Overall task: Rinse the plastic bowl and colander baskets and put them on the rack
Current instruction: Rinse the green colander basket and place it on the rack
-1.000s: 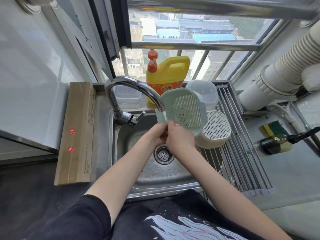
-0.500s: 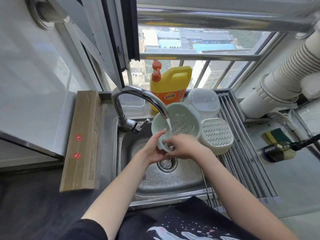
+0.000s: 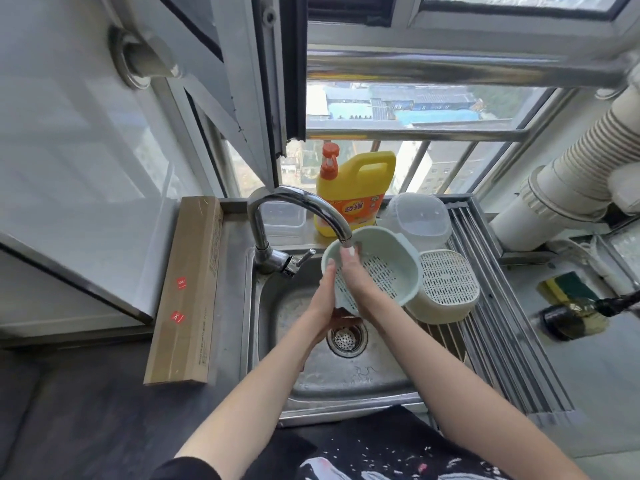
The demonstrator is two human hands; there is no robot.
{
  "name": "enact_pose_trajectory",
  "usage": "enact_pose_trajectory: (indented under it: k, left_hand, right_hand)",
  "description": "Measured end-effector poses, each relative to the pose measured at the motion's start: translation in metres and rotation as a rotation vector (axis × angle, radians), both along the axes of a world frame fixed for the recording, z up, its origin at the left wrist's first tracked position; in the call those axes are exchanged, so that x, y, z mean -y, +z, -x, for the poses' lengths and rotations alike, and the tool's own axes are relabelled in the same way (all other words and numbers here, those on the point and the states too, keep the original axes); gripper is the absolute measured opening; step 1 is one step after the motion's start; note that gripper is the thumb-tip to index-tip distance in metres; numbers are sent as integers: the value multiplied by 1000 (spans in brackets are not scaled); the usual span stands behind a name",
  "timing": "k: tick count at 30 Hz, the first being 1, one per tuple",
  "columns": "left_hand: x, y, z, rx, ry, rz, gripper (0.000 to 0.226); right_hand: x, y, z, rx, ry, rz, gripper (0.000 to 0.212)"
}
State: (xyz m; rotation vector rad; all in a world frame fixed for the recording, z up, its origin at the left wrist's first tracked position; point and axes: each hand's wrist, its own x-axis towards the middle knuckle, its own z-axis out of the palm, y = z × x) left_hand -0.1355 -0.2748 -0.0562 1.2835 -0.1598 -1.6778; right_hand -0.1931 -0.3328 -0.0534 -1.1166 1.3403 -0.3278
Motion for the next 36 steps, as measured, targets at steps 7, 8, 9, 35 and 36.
enact_pose_trajectory:
  k: [7, 8, 9, 35, 36]
  left_hand:
    - [3, -1, 9, 33, 63, -103, 67]
    - [2, -3, 11, 10, 67, -127, 71]
    - [-2, -2, 11, 15, 68, -148, 68]
    - [-15, 35, -34, 1021, -116, -36, 41]
    - [-13, 35, -34, 1044, -108, -32, 40]
  right_hand:
    - [-12, 29, 13, -318, 633, 207, 51]
    - [-11, 29, 18, -381, 692, 250, 50]
    - [-9, 29, 23, -425, 760, 280, 52]
    - [-5, 7, 21, -1183, 1178, 710, 54]
    - [-11, 12, 22, -1036, 1208, 610, 39]
